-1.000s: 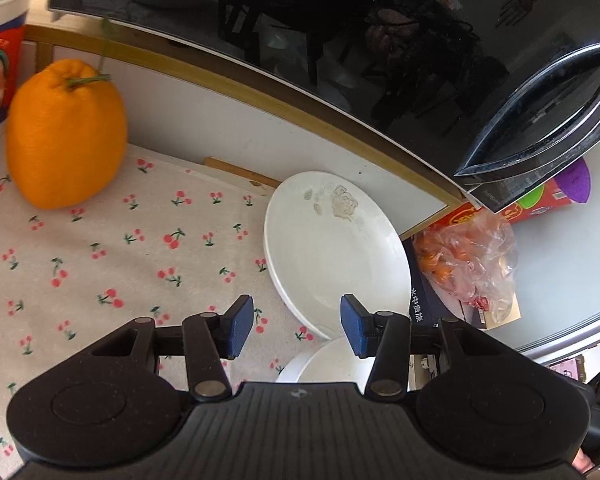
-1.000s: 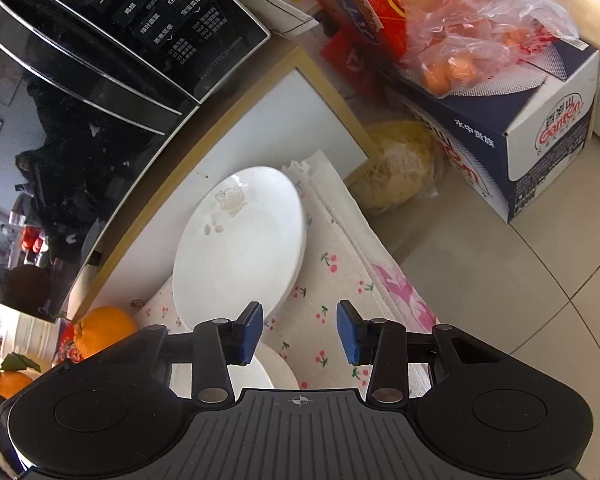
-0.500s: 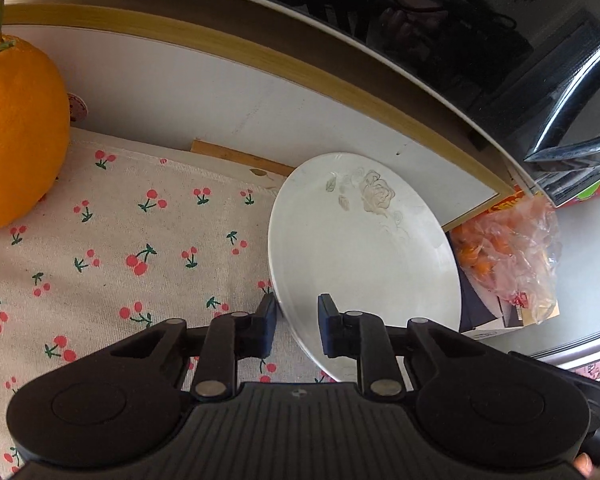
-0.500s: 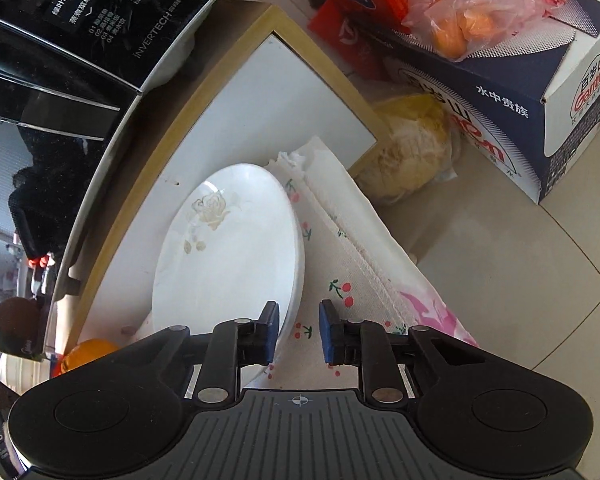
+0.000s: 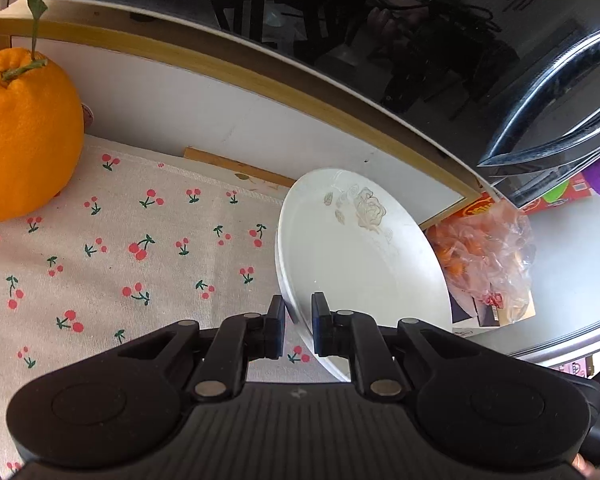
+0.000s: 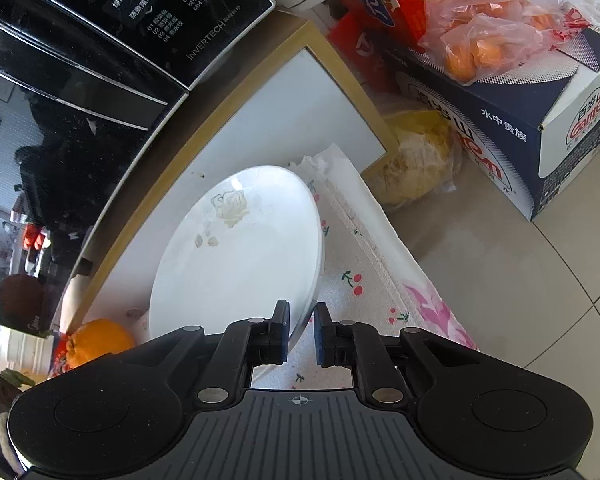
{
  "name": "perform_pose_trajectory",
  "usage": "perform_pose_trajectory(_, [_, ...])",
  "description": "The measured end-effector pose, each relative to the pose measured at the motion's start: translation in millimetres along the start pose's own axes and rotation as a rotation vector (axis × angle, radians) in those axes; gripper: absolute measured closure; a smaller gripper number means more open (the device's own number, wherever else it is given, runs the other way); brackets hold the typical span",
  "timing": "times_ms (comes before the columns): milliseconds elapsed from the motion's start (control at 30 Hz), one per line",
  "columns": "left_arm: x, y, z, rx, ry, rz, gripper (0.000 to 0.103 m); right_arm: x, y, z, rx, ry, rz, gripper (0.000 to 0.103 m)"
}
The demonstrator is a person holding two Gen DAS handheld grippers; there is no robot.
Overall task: Organize plates and bowls
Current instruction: 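Close both tools on the rim of the white plate, then lift the white plate and carry it over the blue plates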
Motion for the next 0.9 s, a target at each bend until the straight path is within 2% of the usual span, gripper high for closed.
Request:
perform_pose_trajectory(133, [0,18,0,0.011,-0.004,-0.032,0.092,3,13,11,-0.005,0.017,-0.011,0.091])
perform_pose_trajectory(267, [6,31,2,0.018,0.008,-0.024,0.091,3,26,13,-0.026,-0.007,-0.004,0.091])
perform_pose_trajectory(567, [17,59,1,0.053,0.013,-0.07,0.091,16,58,35,-0.001,0.084,-0.027,0.091])
perform_pose_trajectory(667, [32,79,5,0.052,0.0,-0.1,0.091,28,67,46,0.018,0.136,-0.014,0.091])
perform_pose_trajectory(900, [68,125,28,0.044,0.05,-0.146,0.091,78,94,79,0.01,0.228,0.006,0.091])
Point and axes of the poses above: each gripper's, at about its wrist camera, not at the fingertips, and y roughly against the way its jaws point, z to its left, x to its underside, the point moved 2 cm from there along -y, roughly the way its jaws point, and after that the axes turned 10 degrees about -x, right-handed, at the moved point
